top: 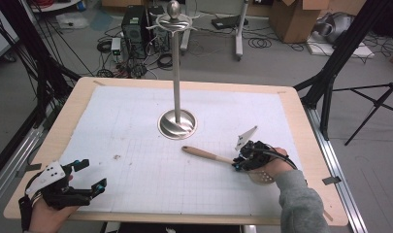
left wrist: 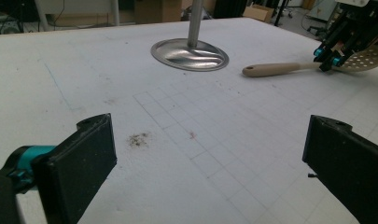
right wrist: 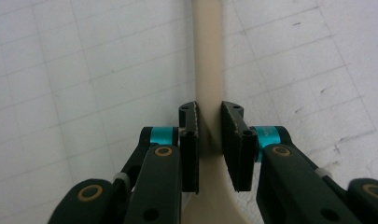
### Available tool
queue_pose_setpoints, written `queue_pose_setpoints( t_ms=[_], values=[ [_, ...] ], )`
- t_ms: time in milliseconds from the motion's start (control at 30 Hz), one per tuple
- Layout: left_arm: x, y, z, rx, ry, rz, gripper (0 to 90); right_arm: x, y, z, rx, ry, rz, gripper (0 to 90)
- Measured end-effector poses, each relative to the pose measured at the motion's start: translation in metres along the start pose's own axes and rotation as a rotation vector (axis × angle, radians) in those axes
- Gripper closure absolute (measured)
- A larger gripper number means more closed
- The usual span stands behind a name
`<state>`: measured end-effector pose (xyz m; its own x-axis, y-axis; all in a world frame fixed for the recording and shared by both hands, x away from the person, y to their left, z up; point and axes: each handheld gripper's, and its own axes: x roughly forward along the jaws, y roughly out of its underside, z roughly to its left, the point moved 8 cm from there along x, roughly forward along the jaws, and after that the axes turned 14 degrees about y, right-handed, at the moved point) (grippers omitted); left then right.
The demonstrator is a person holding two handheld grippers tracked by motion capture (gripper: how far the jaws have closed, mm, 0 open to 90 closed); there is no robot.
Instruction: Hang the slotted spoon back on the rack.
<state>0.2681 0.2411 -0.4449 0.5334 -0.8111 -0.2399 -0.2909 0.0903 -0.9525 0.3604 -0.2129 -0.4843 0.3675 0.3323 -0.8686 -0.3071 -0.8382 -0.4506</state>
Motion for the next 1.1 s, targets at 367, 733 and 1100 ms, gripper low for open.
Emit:
queue_pose_setpoints(
  t_ms=[367,733,1100],
  values=[
    [0.001,0.000,0.000,0.001,0.000,0.002,3.0,-0.016,-0.007,-0.006,0.067,-0.002,-0.096,77.8],
    [0.000,-0.002,-0.004,0.008,0.003,-0.004,3.0,-0.031,-0.012,-0.017,0.122,0.025,-0.196,77.8],
    [-0.006,0.004,-0.003,-0.005,-0.017,0.002,2.9,-0.049,-0.019,-0.029,0.212,0.007,-0.324,77.8]
  ],
)
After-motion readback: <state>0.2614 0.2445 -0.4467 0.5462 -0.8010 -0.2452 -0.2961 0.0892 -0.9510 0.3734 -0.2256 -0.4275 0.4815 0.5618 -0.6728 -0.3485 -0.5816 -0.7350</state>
